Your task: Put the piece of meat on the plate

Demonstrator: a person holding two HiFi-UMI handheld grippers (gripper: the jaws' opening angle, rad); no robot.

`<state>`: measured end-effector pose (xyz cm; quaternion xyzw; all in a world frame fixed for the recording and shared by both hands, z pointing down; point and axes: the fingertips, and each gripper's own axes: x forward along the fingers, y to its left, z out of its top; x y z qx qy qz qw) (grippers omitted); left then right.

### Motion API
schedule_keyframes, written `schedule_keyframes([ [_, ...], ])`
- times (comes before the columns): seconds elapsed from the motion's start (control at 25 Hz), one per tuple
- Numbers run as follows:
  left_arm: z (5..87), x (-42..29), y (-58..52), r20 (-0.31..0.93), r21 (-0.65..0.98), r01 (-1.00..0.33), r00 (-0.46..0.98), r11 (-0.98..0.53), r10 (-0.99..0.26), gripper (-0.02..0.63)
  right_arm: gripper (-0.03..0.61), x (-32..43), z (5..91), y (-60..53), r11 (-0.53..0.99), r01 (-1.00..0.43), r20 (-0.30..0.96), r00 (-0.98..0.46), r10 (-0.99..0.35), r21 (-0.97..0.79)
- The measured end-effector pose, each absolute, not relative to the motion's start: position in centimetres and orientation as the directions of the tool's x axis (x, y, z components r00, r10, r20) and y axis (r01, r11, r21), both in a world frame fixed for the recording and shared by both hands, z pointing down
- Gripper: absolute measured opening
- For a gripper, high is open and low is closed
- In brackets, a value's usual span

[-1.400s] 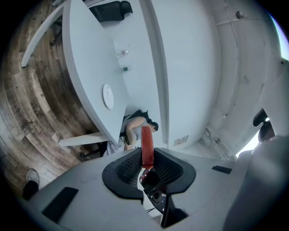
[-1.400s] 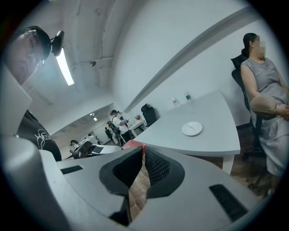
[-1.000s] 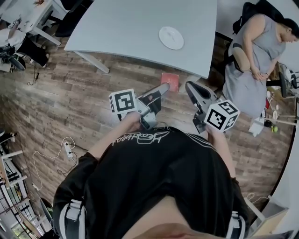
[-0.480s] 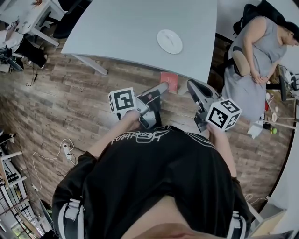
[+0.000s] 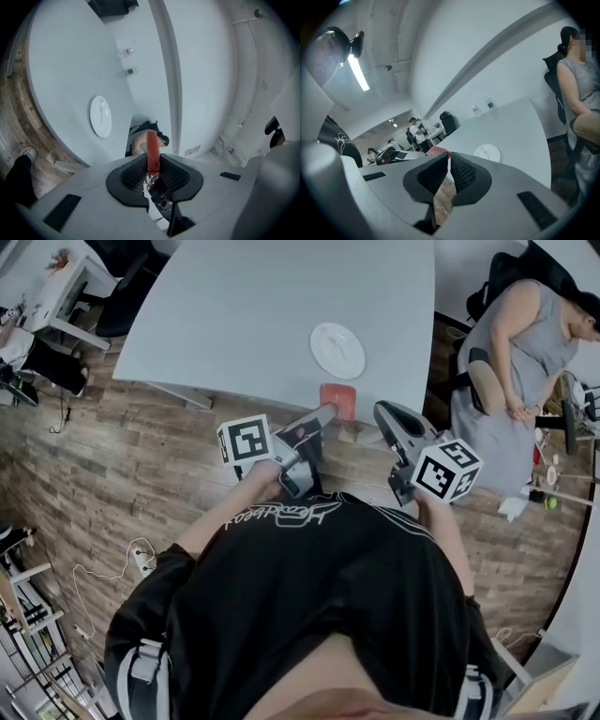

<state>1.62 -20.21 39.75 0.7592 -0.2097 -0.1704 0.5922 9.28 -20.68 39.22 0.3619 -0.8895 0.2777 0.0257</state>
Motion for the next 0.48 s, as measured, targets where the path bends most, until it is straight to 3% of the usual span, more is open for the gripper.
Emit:
schedule_keyframes([
  [0.32, 39.9, 2.4, -23.4, -0.017, 0.973, -0.095, 0.879, -0.209, -0.477, 0.081, 0.020, 9.6, 39.7, -23.4, 0.547, -0.680, 0.253, -0.710, -0.658, -0.488],
  [0.48, 41.4, 2.1, -27.7, 0.066, 0.967, -0.171, 0.884, -0.189, -0.464, 0.081, 0.020, 9.7, 40.0, -27.6, 0.526, -0.691, 0.266, -0.697, -0.666, -0.496],
])
